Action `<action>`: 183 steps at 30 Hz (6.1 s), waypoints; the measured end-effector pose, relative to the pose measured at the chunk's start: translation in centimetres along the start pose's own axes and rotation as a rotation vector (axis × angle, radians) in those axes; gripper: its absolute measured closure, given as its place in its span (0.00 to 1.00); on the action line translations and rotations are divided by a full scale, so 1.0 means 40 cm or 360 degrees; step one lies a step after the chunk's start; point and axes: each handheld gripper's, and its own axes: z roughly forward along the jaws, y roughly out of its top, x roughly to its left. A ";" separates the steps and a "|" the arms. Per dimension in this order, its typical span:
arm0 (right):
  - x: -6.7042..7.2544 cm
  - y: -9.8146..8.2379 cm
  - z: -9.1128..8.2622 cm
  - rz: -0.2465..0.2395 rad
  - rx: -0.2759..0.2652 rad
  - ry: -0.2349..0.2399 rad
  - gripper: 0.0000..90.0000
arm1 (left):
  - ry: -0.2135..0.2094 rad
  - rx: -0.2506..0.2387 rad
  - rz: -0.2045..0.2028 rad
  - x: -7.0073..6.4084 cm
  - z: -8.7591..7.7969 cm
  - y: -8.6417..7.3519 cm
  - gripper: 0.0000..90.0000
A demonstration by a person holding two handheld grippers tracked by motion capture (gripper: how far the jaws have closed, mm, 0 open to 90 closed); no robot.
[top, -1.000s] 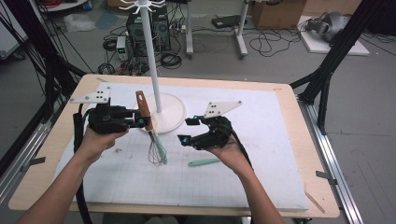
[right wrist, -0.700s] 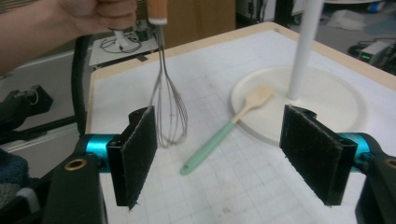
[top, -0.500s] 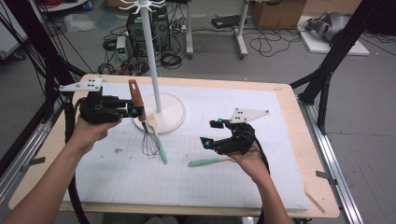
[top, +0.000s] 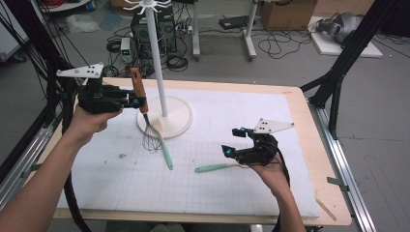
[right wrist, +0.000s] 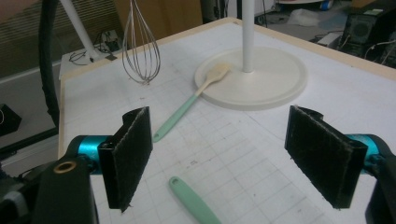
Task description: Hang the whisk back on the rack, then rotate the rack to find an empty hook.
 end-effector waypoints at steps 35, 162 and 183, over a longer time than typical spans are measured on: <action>-0.026 -0.039 -0.014 0.0029 0.0047 -0.0072 0.23 | 0.0018 0.0001 0.0035 0.054 0.006 0.136 0.80; -0.039 -0.043 -0.015 0.0054 0.0018 -0.0013 0.22 | 0.0193 -0.0115 -0.0029 0.119 -0.066 0.242 0.66; -0.039 -0.043 -0.016 0.0068 0.0012 -0.0008 0.22 | 0.0165 -0.0103 0.0024 0.073 -0.085 0.265 0.82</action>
